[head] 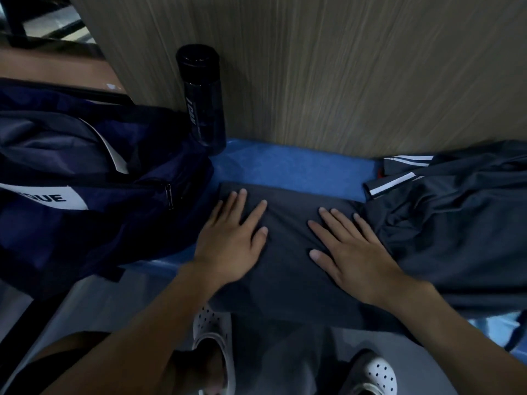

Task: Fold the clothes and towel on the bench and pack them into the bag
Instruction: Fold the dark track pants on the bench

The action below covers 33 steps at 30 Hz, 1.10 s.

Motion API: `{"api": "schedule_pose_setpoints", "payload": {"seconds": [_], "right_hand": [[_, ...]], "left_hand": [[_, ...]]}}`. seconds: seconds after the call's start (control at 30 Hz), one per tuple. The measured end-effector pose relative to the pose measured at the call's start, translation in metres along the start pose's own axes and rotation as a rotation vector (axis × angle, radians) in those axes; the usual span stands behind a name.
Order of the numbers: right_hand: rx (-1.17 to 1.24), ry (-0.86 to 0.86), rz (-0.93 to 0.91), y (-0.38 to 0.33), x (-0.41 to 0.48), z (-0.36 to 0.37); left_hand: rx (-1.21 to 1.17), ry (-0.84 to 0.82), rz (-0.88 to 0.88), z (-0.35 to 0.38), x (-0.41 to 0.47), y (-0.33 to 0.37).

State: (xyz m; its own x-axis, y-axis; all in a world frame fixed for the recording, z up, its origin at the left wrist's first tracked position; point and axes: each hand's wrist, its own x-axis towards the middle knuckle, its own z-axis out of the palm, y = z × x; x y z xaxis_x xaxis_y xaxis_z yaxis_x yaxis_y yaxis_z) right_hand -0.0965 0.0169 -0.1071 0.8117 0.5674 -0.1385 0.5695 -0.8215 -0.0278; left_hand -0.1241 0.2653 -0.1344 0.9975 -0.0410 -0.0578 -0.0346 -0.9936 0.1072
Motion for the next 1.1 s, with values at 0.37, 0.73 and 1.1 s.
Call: {"api": "schedule_pose_setpoints", "payload": {"seconds": [0.37, 0.73, 1.1], "right_hand": [[-0.043, 0.11, 0.025, -0.017, -0.005, 0.011], [0.068, 0.322, 0.241, 0.053, -0.038, -0.016], [0.12, 0.821, 0.891, 0.178, -0.103, -0.037]], "left_hand": [[-0.029, -0.009, 0.117, -0.003, 0.001, 0.023], [-0.079, 0.008, 0.264, -0.023, 0.01, 0.074], [-0.253, 0.15, 0.64, -0.096, 0.135, 0.267]]}}
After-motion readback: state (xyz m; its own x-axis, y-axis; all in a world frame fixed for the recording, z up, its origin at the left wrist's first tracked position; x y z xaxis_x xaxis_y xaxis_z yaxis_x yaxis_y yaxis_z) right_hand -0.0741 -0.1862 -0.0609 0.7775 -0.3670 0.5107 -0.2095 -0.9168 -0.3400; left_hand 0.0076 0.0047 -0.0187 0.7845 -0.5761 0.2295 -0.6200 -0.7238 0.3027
